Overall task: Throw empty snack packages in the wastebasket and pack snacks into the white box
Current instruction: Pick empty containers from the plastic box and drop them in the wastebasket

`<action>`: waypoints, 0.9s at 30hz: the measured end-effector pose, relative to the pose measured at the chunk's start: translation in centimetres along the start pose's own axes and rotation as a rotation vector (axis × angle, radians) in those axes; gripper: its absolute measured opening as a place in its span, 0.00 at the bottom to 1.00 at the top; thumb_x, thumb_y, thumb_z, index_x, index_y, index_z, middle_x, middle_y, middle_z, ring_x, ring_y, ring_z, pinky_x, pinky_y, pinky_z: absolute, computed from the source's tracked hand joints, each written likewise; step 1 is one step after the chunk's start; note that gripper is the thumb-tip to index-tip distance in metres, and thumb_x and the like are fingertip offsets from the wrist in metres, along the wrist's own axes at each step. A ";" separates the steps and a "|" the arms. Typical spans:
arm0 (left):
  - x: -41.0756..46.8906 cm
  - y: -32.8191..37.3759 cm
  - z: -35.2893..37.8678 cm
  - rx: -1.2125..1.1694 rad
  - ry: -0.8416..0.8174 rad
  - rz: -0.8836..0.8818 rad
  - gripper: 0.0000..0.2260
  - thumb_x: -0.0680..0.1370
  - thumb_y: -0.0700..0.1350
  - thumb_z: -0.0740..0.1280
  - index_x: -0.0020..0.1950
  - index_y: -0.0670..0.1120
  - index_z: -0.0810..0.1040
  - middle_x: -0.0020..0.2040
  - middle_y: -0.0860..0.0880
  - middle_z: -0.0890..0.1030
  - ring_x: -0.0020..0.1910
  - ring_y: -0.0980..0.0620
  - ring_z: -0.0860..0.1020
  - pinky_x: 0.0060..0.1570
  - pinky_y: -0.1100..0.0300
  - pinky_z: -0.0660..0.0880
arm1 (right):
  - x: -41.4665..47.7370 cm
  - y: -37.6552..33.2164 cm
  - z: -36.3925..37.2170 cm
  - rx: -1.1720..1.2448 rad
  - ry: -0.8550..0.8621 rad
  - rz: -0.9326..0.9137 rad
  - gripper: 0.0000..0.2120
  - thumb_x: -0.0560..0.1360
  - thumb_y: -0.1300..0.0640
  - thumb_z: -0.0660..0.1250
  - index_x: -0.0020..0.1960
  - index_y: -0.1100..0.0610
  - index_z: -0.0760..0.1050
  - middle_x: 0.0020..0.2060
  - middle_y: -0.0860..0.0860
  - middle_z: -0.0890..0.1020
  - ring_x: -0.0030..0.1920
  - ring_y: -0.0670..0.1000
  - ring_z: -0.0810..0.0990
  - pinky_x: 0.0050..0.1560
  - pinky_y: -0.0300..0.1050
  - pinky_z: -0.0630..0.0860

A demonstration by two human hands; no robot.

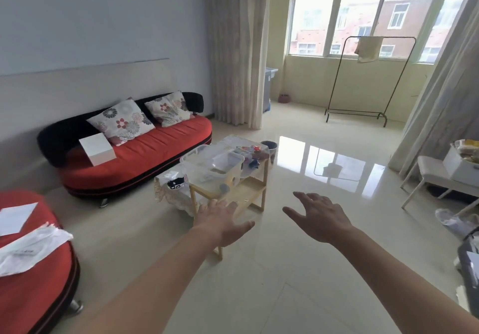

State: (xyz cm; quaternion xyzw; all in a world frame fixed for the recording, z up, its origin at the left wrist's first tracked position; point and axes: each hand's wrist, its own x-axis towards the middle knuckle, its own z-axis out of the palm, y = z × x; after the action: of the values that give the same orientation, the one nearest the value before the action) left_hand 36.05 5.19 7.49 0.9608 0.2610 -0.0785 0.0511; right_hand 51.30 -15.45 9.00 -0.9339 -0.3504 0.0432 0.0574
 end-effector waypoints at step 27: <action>34.9 -6.6 -1.0 -0.157 -0.022 -0.181 0.38 0.77 0.73 0.54 0.81 0.54 0.59 0.81 0.49 0.62 0.79 0.46 0.59 0.76 0.44 0.55 | 38.0 -0.1 3.2 -0.033 -0.076 -0.231 0.33 0.79 0.31 0.53 0.79 0.44 0.57 0.77 0.51 0.65 0.76 0.56 0.63 0.72 0.54 0.64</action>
State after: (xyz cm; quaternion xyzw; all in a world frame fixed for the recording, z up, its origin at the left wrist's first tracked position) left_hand 62.54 28.24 1.92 0.9254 0.3513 -0.0725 0.1220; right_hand 79.37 9.97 4.33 -0.8857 -0.4583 0.0657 0.0334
